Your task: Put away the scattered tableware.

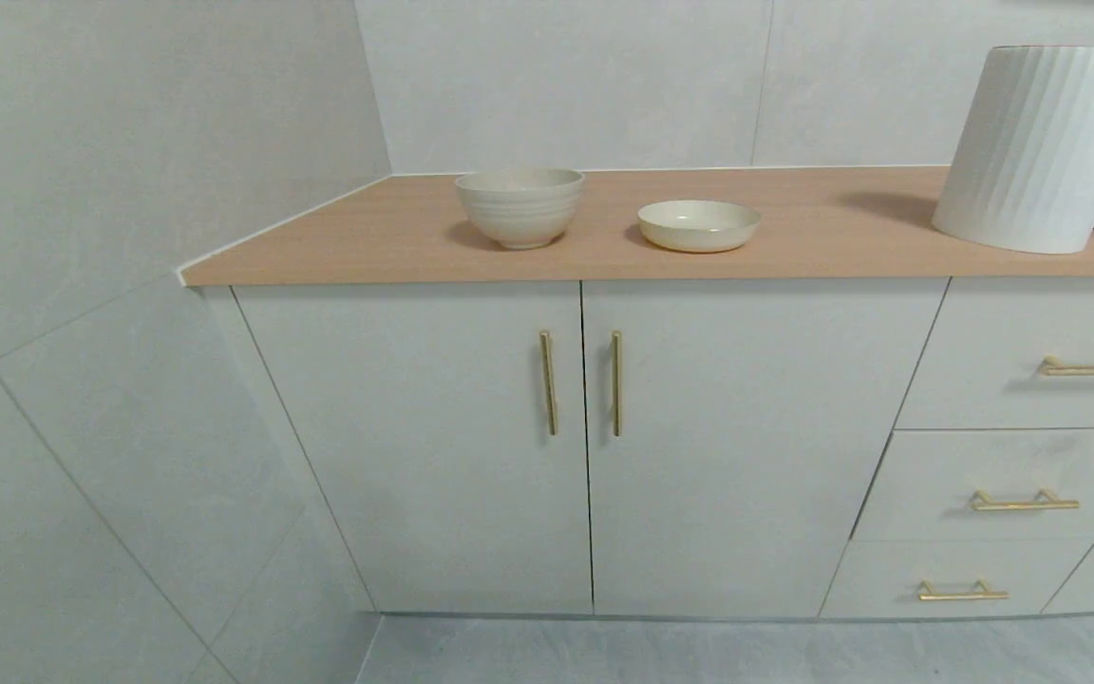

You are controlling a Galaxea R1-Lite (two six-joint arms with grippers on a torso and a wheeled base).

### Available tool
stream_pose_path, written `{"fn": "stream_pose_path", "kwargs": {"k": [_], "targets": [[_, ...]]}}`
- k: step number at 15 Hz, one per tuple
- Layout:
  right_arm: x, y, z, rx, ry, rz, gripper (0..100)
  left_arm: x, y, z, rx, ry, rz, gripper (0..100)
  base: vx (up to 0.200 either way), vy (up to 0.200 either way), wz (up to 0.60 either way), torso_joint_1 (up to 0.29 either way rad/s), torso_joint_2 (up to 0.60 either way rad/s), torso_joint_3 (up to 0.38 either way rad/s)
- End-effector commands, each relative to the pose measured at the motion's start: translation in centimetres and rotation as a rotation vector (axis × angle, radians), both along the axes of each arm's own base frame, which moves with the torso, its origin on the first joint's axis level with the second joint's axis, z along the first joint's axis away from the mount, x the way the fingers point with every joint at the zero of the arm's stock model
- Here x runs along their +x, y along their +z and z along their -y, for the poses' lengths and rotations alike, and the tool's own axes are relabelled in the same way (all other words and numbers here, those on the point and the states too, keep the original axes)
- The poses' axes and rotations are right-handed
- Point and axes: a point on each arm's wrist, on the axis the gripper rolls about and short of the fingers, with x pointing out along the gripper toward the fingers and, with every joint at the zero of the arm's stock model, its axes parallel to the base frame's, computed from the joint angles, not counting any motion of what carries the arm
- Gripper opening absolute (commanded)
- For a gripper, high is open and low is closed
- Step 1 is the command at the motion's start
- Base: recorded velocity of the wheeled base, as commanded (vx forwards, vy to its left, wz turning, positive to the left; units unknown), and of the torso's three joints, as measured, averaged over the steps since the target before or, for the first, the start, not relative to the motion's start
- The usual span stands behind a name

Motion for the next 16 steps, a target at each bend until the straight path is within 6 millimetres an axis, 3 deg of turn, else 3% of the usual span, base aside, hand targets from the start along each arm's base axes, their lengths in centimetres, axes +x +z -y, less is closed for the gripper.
{"fn": "stream_pose_path", "kwargs": {"k": [1, 2, 4, 6, 7, 8, 12, 15, 16], "targets": [[-1.3, 6.1, 0.0, 0.061, 0.083, 0.123, 100, 0.0, 0.0, 0.0, -0.001, -0.001, 0.000, 100, 0.000, 0.000, 0.00, 0.000, 0.00, 0.000], [-0.6, 7.5, 0.0, 0.059, 0.171, 0.039, 100, 0.0, 0.0, 0.0, 0.001, 0.000, 0.000, 100, 0.000, 0.000, 0.00, 0.000, 0.00, 0.000], [1.9, 8.0, -0.4, 0.059, 0.334, -0.153, 100, 0.0, 0.0, 0.0, -0.001, -0.001, 0.000, 100, 0.000, 0.000, 0.00, 0.000, 0.00, 0.000], [6.6, 9.4, -1.9, 0.053, 0.565, -0.365, 100, 0.0, 0.0, 0.0, -0.001, 0.000, 0.000, 100, 0.000, 0.000, 0.00, 0.000, 0.00, 0.000], [7.7, 9.9, -2.3, 0.049, 0.591, -0.393, 100, 0.0, 0.0, 0.0, 0.001, -0.001, 0.000, 100, 0.000, 0.000, 0.00, 0.000, 0.00, 0.000], [11.8, 11.1, -4.3, 0.036, 0.664, -0.449, 100, 0.0, 0.0, 0.0, -0.001, -0.001, 0.000, 100, 0.000, 0.000, 0.00, 0.000, 0.00, 0.000], [22.2, 11.0, -10.9, 0.015, 0.767, -0.455, 100, 0.0, 0.0, 0.0, 0.001, -0.001, 0.000, 100, 0.000, 0.000, 0.00, 0.000, 0.00, 0.000], [27.5, 11.2, -13.6, 0.041, 0.768, -0.464, 100, 0.0, 0.0, 0.0, -0.001, -0.001, 0.000, 100, 0.000, 0.000, 0.00, 0.000, 0.00, 0.000], [28.3, 11.2, -14.0, 0.050, 0.767, -0.464, 100, 0.0, 0.0, 0.0, 0.001, -0.001, 0.000, 100, 0.000, 0.000, 0.00, 0.000, 0.00, 0.000]]}}
